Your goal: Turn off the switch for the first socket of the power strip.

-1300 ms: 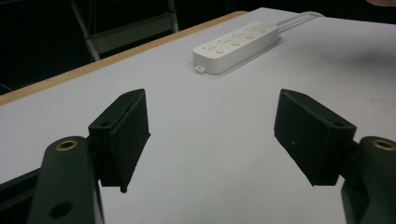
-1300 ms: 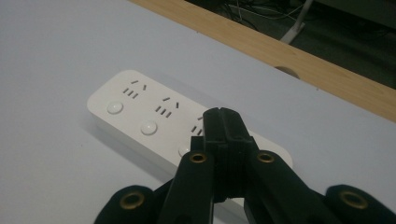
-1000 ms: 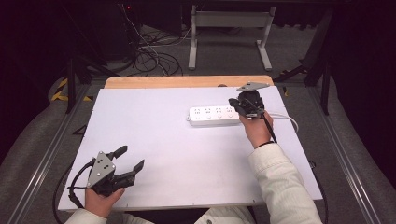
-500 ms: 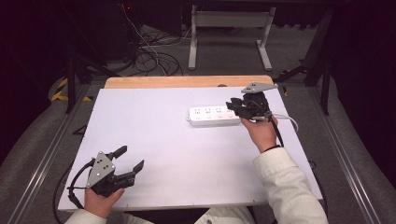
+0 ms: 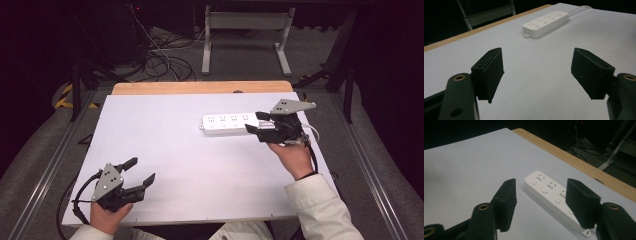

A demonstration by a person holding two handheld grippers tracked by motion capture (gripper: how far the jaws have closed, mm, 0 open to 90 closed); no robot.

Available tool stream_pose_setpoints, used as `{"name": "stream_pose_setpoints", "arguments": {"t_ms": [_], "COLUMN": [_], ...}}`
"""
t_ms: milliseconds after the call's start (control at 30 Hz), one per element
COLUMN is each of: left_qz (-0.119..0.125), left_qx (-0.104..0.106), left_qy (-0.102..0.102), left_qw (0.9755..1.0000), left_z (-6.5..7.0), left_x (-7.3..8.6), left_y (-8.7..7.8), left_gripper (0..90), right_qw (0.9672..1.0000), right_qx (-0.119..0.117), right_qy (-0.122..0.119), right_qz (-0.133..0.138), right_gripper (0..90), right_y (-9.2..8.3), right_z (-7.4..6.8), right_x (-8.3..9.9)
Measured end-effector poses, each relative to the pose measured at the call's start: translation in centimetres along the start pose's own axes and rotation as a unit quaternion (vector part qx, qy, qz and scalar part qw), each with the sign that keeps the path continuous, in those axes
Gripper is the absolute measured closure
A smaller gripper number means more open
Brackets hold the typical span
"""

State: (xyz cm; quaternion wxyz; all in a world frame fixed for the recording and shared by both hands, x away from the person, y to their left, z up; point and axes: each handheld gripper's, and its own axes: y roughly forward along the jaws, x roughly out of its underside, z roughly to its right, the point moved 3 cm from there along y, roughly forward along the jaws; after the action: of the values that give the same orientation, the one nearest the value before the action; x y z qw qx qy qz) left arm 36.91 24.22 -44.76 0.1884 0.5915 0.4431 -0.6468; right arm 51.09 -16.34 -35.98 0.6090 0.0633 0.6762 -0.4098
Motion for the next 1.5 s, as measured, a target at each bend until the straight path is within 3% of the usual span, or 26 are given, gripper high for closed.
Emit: {"name": "stream_pose_setpoints", "arguments": {"t_ms": [100, 367, 567, 667, 767, 933, 1200, 1367, 1500], "left_qz": [0.0, 0.003, 0.006, 0.005, 0.009, 0.009, 0.012, 0.01, 0.008], "left_qx": [0.002, 0.001, 0.001, 0.001, 0.0, 0.001, -0.003, -0.007, -0.004], "left_qy": [-0.001, 0.004, -0.001, 0.002, -0.003, -0.004, 0.0, 0.001, 0.005], "left_qw": [1.0, 1.0, 1.0, 1.0, 1.0, 1.0, 0.9999, 0.9999, 0.9999], "left_z": [0.1, 0.2, 0.2, 0.3, 0.3, 0.3, 0.2, 0.1, 0.1], "left_x": [0.0, 0.0, 0.1, 0.1, 0.1, 0.2, 0.4, 0.7, 0.9], "left_y": [0.0, -0.3, -0.5, -0.6, -0.8, -1.0, -1.2, -1.0, -0.8], "left_gripper": [26.6, 26.1, 26.0, 26.0, 26.1, 26.1, 25.4, 24.4, 23.8], "right_qw": [0.9996, 0.999, 0.9981, 0.9957, 0.9957, 0.9934, 0.9936, 0.9963, 0.9962], "right_qx": [0.001, -0.025, -0.052, -0.064, -0.063, -0.083, -0.093, -0.079, -0.082], "right_qy": [-0.027, -0.035, -0.019, -0.003, -0.003, 0.014, 0.029, 0.025, 0.03], "right_qz": [0.001, 0.011, 0.025, 0.066, 0.069, 0.078, 0.058, 0.02, -0.003], "right_gripper": [36.0, 21.9, 12.2, 12.8, 12.9, 10.9, 2.1, 0.0, 0.0], "right_y": [-0.9, -2.6, -3.1, -3.4, -3.3, -3.1, -2.1, -1.0, -0.4], "right_z": [-0.7, -2.4, -3.0, -3.3, -3.5, -3.8, -4.1, -4.2, -4.4], "right_x": [0.4, 2.4, 4.6, 6.5, 7.3, 8.9, 11.2, 12.7, 13.5]}}
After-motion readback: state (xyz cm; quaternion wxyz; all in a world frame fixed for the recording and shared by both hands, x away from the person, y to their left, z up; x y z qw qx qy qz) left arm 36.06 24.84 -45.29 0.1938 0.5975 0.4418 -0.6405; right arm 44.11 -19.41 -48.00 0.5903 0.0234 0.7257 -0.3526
